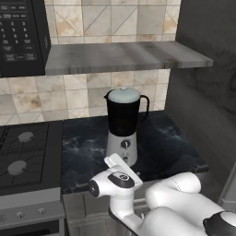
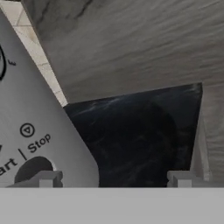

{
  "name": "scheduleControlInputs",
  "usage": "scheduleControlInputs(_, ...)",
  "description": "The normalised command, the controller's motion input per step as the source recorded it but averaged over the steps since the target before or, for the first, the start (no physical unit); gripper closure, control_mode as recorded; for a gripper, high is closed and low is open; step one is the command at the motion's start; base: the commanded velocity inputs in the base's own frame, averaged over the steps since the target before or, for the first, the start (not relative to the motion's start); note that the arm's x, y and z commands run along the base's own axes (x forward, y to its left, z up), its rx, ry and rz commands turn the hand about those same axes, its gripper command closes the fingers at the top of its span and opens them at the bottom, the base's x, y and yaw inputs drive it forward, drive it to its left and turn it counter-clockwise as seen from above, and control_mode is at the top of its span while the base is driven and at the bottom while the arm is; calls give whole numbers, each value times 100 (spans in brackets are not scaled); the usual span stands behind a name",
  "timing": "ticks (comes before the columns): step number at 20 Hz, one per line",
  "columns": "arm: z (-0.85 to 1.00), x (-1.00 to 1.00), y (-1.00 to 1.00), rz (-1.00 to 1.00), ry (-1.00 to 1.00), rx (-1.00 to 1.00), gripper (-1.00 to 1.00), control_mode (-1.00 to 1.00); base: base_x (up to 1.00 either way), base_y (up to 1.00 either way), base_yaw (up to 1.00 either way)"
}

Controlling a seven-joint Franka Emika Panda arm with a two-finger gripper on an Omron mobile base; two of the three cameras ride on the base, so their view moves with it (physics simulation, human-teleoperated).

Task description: Open the blender lid, put the pear in the blender, close the lid, and start the blender.

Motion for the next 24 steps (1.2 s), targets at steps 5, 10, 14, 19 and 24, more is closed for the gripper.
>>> scheduleControlInputs(5,-6,20,0,1,-8,0,-100,-100,0,0,0)
scheduleControlInputs(10,2,-19,1,0,-16,0,-100,-100,0,0,0)
scheduleControlInputs(14,18,-54,2,0,-21,0,-100,-100,0,0,0)
scheduleControlInputs(19,27,-54,3,0,-22,0,-100,-100,0,0,0)
scheduleControlInputs(24,48,-44,2,0,-20,0,-100,-100,0,0,0)
